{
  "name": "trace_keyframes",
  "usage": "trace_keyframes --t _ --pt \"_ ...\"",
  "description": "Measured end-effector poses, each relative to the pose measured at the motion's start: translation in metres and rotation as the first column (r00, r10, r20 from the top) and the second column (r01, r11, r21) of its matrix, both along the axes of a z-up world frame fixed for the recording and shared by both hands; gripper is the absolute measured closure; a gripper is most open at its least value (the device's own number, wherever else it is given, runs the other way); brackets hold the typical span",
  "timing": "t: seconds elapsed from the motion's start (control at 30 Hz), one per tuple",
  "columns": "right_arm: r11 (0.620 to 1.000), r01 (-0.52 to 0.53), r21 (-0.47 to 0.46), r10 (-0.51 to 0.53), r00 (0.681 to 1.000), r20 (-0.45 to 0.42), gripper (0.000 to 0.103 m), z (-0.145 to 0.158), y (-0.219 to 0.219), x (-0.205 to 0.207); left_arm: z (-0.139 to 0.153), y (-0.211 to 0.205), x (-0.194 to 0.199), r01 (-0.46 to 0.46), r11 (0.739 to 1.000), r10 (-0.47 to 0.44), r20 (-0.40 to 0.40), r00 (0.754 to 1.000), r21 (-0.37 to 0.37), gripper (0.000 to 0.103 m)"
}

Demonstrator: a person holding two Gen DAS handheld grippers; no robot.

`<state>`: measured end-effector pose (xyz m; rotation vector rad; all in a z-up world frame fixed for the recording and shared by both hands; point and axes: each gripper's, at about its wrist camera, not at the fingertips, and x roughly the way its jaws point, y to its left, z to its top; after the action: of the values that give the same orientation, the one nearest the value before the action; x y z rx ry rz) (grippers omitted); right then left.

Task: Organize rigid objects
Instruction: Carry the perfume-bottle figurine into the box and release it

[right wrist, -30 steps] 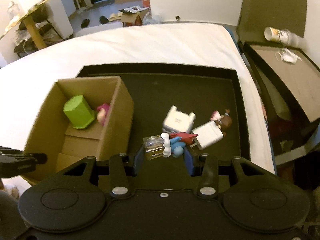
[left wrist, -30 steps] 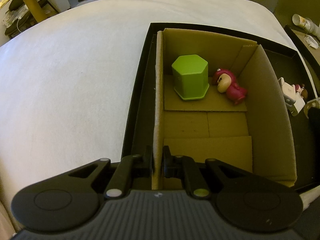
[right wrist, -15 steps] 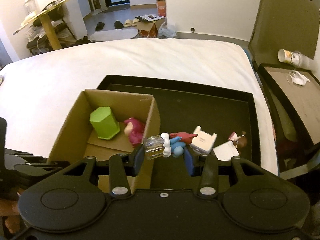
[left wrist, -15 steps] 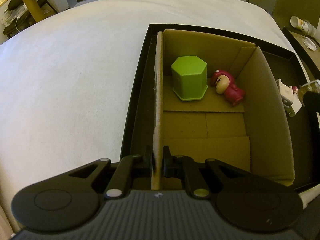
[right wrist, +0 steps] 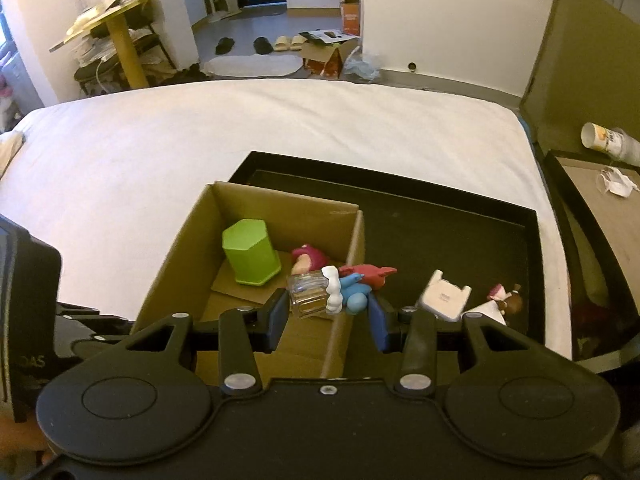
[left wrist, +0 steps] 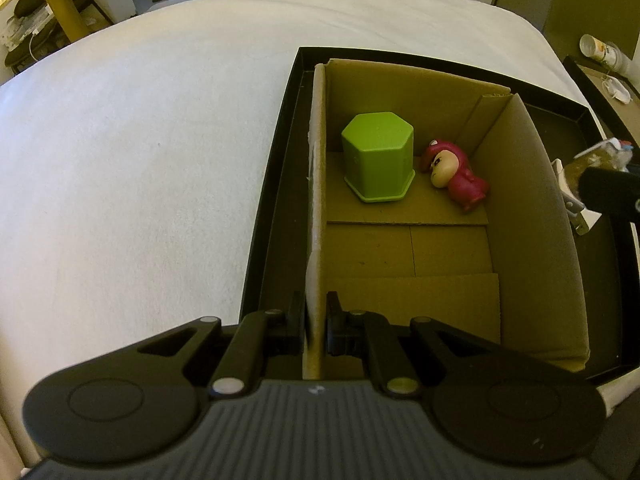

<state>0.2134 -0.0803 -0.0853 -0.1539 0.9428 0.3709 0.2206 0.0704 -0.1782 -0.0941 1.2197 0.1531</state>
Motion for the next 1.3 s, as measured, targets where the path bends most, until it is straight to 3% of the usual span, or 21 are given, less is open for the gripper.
trace_keyframes --t 1.3 --pt "0.973 0.001 0.23 0.045 0.98 -0.196 0.063 -0.015 0.038 0.023 0.0 -0.002 -0.001 -0.026 1.0 0.026 0.003 1.0 -0.002 0.094"
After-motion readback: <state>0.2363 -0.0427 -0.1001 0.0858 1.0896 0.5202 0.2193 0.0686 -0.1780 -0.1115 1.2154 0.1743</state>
